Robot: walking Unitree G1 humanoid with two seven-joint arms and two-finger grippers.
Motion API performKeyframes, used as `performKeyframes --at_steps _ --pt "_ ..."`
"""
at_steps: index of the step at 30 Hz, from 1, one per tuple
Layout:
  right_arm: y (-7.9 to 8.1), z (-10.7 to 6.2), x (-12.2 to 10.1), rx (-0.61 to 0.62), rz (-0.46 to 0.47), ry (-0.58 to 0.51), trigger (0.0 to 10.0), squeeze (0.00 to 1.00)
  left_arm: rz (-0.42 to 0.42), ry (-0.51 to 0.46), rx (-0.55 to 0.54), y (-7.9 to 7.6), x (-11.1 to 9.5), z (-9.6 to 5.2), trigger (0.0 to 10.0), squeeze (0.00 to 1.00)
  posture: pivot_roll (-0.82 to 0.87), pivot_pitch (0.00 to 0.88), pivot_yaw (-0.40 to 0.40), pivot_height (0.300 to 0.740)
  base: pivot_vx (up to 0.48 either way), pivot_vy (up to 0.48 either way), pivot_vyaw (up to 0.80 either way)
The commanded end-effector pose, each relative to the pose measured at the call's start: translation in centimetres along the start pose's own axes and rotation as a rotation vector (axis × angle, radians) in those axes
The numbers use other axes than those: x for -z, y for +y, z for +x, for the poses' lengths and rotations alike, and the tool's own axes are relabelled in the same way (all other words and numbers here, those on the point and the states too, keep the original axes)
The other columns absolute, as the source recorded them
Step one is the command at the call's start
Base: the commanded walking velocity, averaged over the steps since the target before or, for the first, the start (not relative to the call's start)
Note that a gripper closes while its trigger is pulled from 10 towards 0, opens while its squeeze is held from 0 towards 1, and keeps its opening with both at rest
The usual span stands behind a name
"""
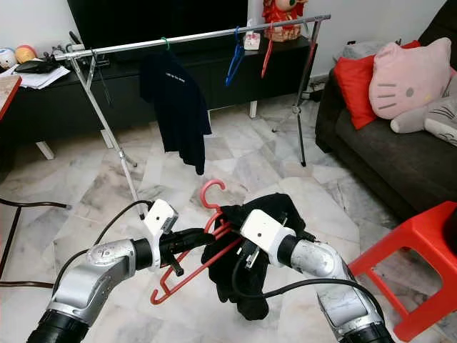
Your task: Hang hanger
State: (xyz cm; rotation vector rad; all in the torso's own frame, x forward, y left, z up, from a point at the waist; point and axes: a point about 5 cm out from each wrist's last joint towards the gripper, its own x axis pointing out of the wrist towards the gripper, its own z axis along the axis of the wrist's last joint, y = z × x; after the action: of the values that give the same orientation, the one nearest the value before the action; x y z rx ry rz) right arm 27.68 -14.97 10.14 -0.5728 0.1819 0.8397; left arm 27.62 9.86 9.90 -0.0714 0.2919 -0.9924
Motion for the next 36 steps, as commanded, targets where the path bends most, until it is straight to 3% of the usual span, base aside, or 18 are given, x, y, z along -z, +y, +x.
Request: performKeyframes --at_steps 1,6,20,21,22,23,24,25,27,30,36 --pt "-0.7 -0.2 -0.8 0.02 -0.036 -0.02 10.0 0.0 0.016 -0.053 0.036 -0.4 -1.2 0.0 10.0 0.0 -0.11 0.0 -0.005 0.74 0.0 0.0 0.0" --pt "-1.3 -0.3 -1.4 0.047 -0.055 -0.034 10.0 0.0 0.007 -0.064 0.05 -0.7 -1.2 -0.1 10.0 0.0 -0.11 0.0 -0.006 0.74 0.0 0.0 0.0" --pt "-1.3 -0.2 -1.5 0.038 -0.067 -0.033 10.0 0.0 -0.004 -0.077 0.057 -0.8 -1.4 -0.1 10.0 0.0 -0.11 0.0 -0.006 0.74 0.0 0.0 0.0" --pt "-1.2 -0.2 -1.5 0.034 -0.066 -0.034 10.0 0.03 -0.004 -0.078 0.056 -0.8 -1.4 -0.1 10.0 0.0 -0.11 0.0 -0.007 0.74 0.0 0.0 0.0" --pt "-1.0 -0.2 -1.5 0.031 -0.065 -0.036 10.0 0.16 -0.006 -0.082 0.052 -0.8 -1.5 0.0 10.0 0.0 -0.11 0.0 -0.007 0.74 0.0 0.0 0.0" --pt "-1.0 -0.2 -1.5 0.031 -0.065 -0.036 10.0 0.16 -0.006 -0.082 0.052 -0.8 -1.5 0.0 10.0 0.0 -0.11 0.0 -0.007 0.74 0.0 0.0 0.0" --pt "-1.0 -0.1 -1.6 0.028 -0.064 -0.038 10.0 0.22 -0.007 -0.085 0.049 -0.7 -1.5 0.0 10.0 0.0 -0.11 0.0 -0.007 0.74 0.0 0.0 0.0" --pt "-0.9 -0.1 -1.6 0.026 -0.063 -0.039 10.0 0.55 -0.014 -0.093 0.044 -0.7 -1.6 0.0 10.0 0.0 -0.11 0.0 -0.007 0.74 0.0 0.0 0.0" --pt "-0.8 -0.1 -1.7 0.025 -0.062 -0.04 10.0 0.55 -0.015 -0.094 0.042 -0.7 -1.6 0.0 10.0 0.0 -0.11 0.0 -0.007 0.74 0.0 0.0 0.0" --pt "-0.6 0.0 -1.5 0.007 -0.064 -0.031 10.0 0.97 -0.013 -0.092 0.038 -0.6 -1.6 0.0 10.0 0.0 -0.11 0.0 -0.008 0.74 0.0 0.0 0.0" --pt "-0.3 -0.1 -1.3 -0.023 -0.069 -0.006 10.0 1.0 -0.013 -0.094 0.033 -0.6 -1.6 0.0 10.0 0.0 -0.11 0.0 -0.01 0.74 0.0 0.0 0.0"
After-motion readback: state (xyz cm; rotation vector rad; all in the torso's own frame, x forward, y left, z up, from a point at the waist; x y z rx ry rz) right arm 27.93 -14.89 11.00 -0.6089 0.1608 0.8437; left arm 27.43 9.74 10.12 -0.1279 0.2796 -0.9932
